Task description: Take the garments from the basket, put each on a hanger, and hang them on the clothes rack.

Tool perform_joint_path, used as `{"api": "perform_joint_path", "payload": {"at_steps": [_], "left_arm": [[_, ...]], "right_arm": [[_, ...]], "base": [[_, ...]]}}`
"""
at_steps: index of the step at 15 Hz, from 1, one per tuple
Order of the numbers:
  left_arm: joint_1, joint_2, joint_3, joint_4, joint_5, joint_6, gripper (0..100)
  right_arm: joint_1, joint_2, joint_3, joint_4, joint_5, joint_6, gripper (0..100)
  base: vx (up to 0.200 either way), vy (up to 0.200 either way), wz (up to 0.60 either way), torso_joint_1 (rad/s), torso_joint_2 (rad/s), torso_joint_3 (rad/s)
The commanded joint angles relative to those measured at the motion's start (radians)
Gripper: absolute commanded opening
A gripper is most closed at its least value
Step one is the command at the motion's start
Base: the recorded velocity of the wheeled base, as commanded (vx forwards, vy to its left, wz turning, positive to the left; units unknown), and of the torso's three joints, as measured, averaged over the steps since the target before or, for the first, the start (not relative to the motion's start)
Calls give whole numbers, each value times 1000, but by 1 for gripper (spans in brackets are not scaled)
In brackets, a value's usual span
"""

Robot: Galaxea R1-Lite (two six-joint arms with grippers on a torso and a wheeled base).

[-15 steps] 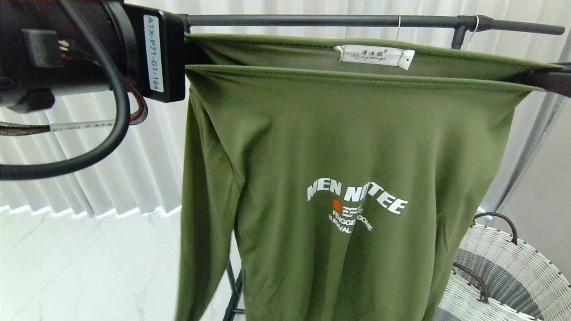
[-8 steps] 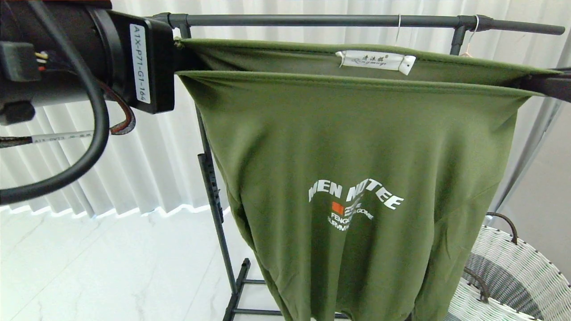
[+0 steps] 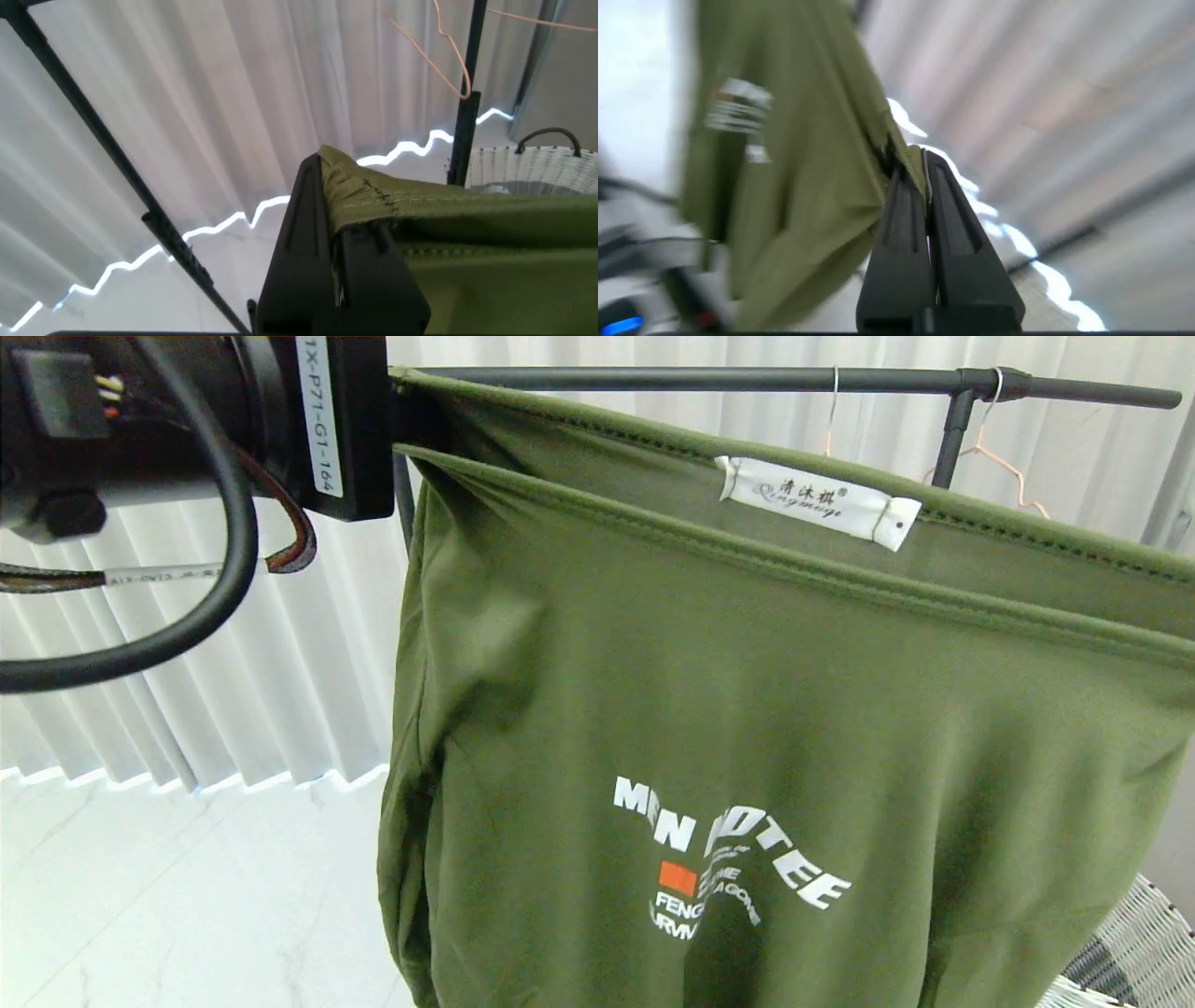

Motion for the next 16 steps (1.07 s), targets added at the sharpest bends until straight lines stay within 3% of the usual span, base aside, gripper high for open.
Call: {"api": "perform_joint_path", "payload": {"at_steps": [1, 3, 4, 6, 9, 11, 13, 16], "left_arm": [[-2, 8, 1, -1, -8, -1, 0], [-5, -10, 12, 4, -4, -4, 0], [-5, -27, 28, 22, -1, -9, 0], [-7, -69, 30, 131, -1, -47, 0], [-204, -174, 1, 444, -3, -325, 0], [-404, -228, -16, 530, -3, -434, 0], [-485, -231, -28, 530, -4, -492, 0], [-504, -230, -44, 530, -3, -477, 0]], "right_arm": [[93, 14, 0, 3, 5, 29, 0], [69, 28, -2, 3, -13, 29, 0], [20, 40, -5, 1, -61, 28, 0], [-31, 71, -17, -17, -134, 26, 0], [-42, 149, -17, -167, -159, 28, 0], [-42, 213, -16, -321, -145, 29, 0], [-40, 256, -20, -417, -136, 28, 0], [-37, 246, -25, -416, -143, 9, 0]], "base": [[0, 0, 0, 0, 0, 0], [0, 0, 0, 0, 0, 0], [0, 0, 0, 0, 0, 0], [0, 0, 0, 0, 0, 0], [0, 0, 0, 0, 0, 0], [0, 0, 0, 0, 0, 0], [0, 0, 0, 0, 0, 0], [0, 0, 0, 0, 0, 0]]}}
